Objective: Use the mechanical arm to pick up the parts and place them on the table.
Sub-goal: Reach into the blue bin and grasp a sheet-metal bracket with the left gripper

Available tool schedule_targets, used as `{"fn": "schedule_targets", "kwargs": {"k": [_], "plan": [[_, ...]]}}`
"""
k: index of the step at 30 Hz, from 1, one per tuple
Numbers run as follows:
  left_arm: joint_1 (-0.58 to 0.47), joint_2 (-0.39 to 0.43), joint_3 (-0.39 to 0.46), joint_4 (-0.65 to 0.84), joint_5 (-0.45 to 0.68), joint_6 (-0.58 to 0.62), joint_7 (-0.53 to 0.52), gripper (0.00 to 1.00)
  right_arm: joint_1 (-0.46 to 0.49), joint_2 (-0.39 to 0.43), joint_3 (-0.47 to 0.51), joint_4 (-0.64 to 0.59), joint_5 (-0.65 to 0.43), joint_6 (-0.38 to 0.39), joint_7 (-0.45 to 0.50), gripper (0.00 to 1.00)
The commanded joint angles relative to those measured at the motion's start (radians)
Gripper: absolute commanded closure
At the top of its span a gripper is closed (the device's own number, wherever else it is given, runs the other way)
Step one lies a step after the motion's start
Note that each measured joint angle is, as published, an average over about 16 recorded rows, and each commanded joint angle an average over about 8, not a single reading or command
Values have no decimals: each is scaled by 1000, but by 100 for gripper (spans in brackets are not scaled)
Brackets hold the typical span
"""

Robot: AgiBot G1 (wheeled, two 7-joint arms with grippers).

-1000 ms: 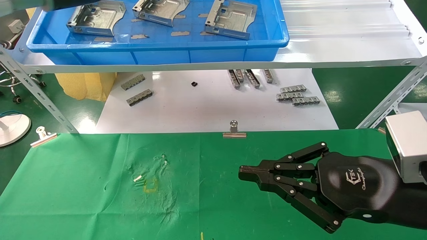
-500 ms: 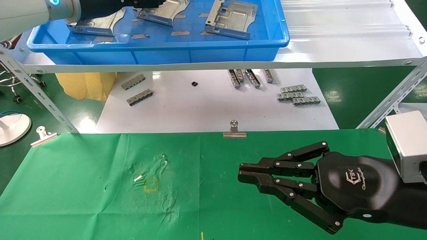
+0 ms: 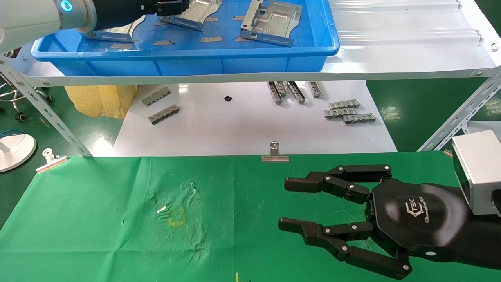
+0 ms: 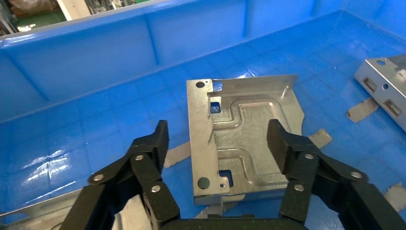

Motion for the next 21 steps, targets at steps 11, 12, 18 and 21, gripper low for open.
{"fn": "schedule_targets", "kwargs": {"k": [11,12,18,21], "plan": [[3,-1,20,-14,29,0,-20,100,0,0,0,0,0,0,0,0],[4,-2,20,-14,30,0,-21,100,0,0,0,0,0,0,0,0],[11,-4,20,-19,30,-4,-27,100,0,0,0,0,0,0,0,0],[12,-9,16,-25,24,-2,-28,100,0,0,0,0,0,0,0,0]]}}
